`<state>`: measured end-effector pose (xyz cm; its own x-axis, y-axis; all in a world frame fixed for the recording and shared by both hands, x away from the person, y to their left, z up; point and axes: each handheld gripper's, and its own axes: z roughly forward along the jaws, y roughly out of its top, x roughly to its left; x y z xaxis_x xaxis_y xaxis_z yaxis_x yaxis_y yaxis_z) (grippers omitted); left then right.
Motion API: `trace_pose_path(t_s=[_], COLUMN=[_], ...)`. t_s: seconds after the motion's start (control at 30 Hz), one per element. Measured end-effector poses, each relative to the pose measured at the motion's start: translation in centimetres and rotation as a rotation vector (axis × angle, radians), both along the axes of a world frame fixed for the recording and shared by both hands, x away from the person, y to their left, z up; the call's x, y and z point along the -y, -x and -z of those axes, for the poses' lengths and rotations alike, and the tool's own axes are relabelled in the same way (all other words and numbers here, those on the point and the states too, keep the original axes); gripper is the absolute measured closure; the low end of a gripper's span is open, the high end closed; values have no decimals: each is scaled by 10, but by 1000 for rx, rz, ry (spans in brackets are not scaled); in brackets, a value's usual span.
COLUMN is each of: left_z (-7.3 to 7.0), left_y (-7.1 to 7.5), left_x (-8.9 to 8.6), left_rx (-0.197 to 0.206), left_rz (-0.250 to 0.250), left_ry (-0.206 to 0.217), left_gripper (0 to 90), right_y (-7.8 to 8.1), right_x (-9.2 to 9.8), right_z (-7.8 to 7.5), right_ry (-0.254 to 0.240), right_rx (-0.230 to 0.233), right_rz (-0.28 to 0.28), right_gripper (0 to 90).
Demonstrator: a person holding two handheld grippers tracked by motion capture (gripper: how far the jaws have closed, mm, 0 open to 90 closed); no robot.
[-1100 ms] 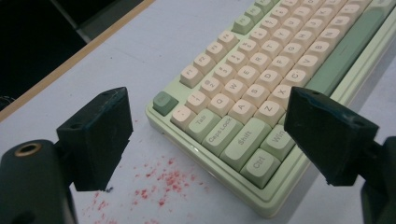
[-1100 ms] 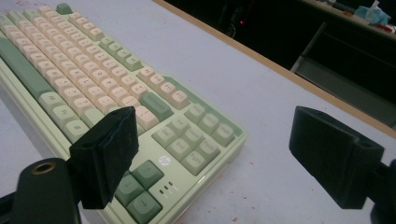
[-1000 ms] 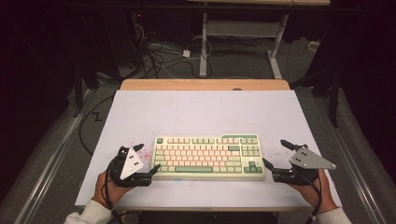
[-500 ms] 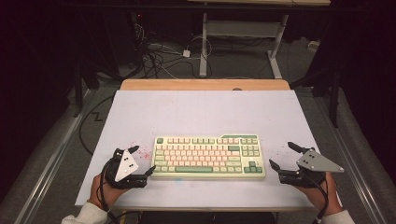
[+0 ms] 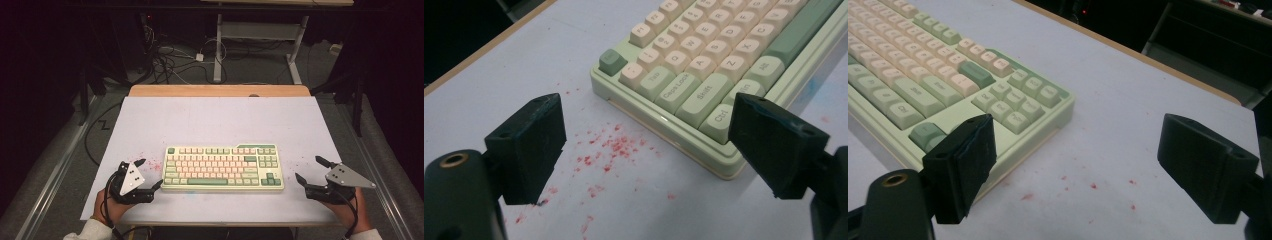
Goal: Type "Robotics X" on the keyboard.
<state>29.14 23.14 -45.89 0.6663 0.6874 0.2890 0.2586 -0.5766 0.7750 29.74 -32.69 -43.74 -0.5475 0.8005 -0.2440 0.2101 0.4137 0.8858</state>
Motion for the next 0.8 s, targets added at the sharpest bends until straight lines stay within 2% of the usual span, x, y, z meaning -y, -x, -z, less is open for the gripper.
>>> trace_pose_path(t_s=[0.23, 0.43, 0.6, 0.8], left_z=[7, 10, 9, 10], left_y=[2, 3, 3, 3], left_x=[2, 4, 3, 3], left_rx=[-31, -43, -37, -33], left_rz=[10, 17, 12, 27], left_ry=[8, 4, 14, 23], left_gripper=[146, 146, 146, 146], right_y=[5, 6, 8, 12], right_x=[7, 9, 8, 6], right_z=[12, 14, 13, 13], right_ry=[-8, -13, -23, -7], right_rx=[-20, -11, 0, 0], right_rz=[28, 31, 23, 15], right_gripper=[160, 161, 160, 160])
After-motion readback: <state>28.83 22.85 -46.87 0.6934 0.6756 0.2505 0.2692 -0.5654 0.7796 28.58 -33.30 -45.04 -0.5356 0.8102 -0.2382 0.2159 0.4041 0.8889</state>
